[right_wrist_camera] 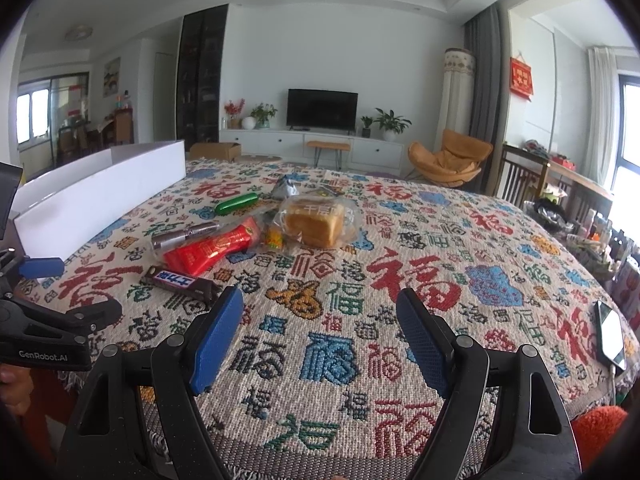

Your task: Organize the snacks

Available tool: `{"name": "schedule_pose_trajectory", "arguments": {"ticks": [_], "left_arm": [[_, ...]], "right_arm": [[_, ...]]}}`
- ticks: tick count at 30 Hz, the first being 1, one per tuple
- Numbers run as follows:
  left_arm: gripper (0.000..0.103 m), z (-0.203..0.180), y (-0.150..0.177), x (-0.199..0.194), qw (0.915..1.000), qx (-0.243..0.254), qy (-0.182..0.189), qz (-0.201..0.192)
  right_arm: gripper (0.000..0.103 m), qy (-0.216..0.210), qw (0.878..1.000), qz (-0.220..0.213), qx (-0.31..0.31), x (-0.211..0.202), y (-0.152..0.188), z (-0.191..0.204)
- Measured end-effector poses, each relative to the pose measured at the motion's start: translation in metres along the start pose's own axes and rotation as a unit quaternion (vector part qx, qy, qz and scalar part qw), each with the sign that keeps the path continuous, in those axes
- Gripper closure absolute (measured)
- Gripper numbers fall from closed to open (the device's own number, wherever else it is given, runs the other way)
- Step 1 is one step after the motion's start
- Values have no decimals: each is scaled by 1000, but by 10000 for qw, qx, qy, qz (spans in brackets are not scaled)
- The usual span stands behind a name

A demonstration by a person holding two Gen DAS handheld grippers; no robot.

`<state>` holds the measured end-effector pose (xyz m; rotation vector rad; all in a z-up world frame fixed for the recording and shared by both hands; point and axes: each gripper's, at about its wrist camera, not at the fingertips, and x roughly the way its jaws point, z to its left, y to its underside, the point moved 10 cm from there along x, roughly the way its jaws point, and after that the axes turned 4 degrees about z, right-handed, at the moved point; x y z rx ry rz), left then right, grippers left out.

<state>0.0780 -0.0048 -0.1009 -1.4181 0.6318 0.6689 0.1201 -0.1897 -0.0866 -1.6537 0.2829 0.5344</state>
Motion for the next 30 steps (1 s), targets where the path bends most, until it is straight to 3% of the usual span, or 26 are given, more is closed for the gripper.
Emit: {"name": "schedule_pose_trajectory", "arguments": {"ticks": [30], "left_arm": [[0, -2, 3, 5, 10000, 59, -13, 78]], "right_arm": [[21, -16, 10000, 22, 10, 2, 1, 2]]}}
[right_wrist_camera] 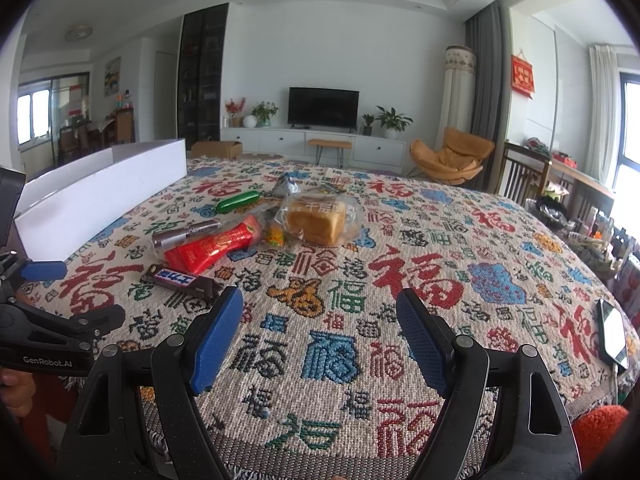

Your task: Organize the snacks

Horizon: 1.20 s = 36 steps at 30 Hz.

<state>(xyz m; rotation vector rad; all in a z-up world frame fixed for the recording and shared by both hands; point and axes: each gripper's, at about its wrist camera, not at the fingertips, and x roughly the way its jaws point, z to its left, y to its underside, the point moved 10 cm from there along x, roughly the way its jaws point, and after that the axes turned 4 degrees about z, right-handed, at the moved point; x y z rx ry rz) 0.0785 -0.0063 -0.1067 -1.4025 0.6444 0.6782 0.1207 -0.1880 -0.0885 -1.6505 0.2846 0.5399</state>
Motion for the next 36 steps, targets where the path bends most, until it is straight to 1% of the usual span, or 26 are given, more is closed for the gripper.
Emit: {"name": "schedule_pose_trajectory", "arguments": {"ticks": [27, 36], "left_arm": [[0, -4, 5, 6, 9999, 29, -6, 97], [0, 0, 14, 24, 9989, -55, 136, 445]], "right_arm": [[21, -30, 10000, 48, 45, 5, 3, 2], [21, -57, 9999, 78, 75, 6, 5, -1]]}}
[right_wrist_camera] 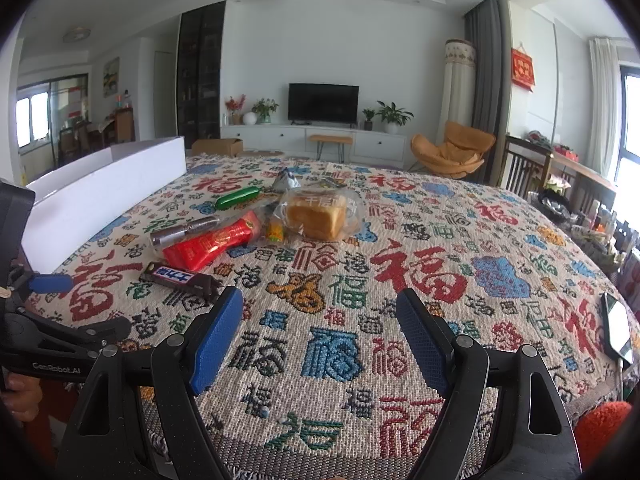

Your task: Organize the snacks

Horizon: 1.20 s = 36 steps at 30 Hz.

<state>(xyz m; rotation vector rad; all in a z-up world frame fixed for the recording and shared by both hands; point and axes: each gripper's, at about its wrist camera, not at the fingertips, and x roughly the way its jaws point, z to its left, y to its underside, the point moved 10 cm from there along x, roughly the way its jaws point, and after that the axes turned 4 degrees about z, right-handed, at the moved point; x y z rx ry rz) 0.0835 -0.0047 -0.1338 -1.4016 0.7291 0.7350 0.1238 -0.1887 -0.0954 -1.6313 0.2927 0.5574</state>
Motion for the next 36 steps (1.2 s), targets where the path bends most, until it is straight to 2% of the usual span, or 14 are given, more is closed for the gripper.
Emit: {"name": "schedule_pose_trajectory", "arguments": {"ticks": [12, 25, 36], "left_arm": [[0, 2, 10, 19, 9989, -83, 171, 437], [0, 3, 6, 22, 9994, -53, 194, 275], [0, 3, 6, 23, 9993, -40, 189, 315]], "right_arm": [[21, -28, 10000, 61, 33, 1, 2, -2], [21, -22, 9999, 127, 73, 6, 4, -5], [21, -94, 9997, 213, 28, 12, 7, -1]]}}
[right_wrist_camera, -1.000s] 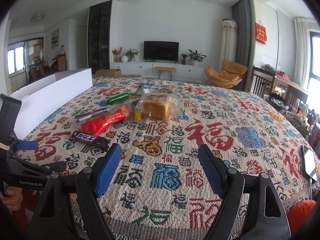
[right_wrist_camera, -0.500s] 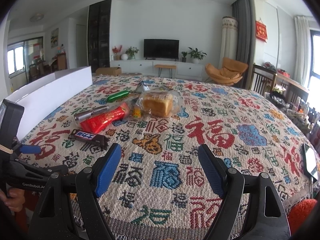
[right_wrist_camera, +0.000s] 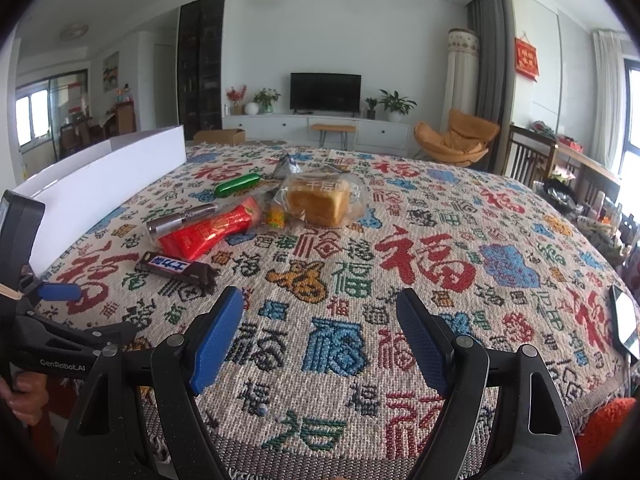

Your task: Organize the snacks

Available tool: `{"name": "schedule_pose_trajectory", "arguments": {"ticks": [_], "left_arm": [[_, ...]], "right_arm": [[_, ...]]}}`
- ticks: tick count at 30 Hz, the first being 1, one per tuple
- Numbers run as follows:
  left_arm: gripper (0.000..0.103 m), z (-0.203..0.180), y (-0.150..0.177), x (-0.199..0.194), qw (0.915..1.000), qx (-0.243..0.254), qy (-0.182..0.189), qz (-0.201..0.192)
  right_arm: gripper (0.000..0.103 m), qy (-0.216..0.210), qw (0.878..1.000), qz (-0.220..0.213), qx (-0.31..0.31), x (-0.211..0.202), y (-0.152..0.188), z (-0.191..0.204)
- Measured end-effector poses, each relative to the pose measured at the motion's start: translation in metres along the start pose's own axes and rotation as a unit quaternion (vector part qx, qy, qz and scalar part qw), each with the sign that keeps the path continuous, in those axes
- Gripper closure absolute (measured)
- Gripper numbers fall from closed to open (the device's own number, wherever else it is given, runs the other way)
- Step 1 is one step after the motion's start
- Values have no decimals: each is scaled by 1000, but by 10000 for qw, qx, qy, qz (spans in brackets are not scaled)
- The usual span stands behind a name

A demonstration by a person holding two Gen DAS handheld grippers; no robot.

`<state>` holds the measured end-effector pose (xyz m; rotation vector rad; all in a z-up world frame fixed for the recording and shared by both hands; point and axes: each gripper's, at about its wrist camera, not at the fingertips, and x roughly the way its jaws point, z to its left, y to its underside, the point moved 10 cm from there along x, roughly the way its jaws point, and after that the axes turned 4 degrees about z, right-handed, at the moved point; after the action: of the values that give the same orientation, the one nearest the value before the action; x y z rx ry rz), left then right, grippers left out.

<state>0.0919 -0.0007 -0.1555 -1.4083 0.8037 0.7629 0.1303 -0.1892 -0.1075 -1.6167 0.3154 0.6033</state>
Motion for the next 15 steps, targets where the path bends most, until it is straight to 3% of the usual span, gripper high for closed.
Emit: {"name": "schedule_pose_trajectory", "arguments": {"ticks": [15], "left_arm": [[0, 0, -1, 2, 10000, -24, -17, 86]], "right_arm": [[21, 0, 10000, 22, -1, 0, 1, 0]]}}
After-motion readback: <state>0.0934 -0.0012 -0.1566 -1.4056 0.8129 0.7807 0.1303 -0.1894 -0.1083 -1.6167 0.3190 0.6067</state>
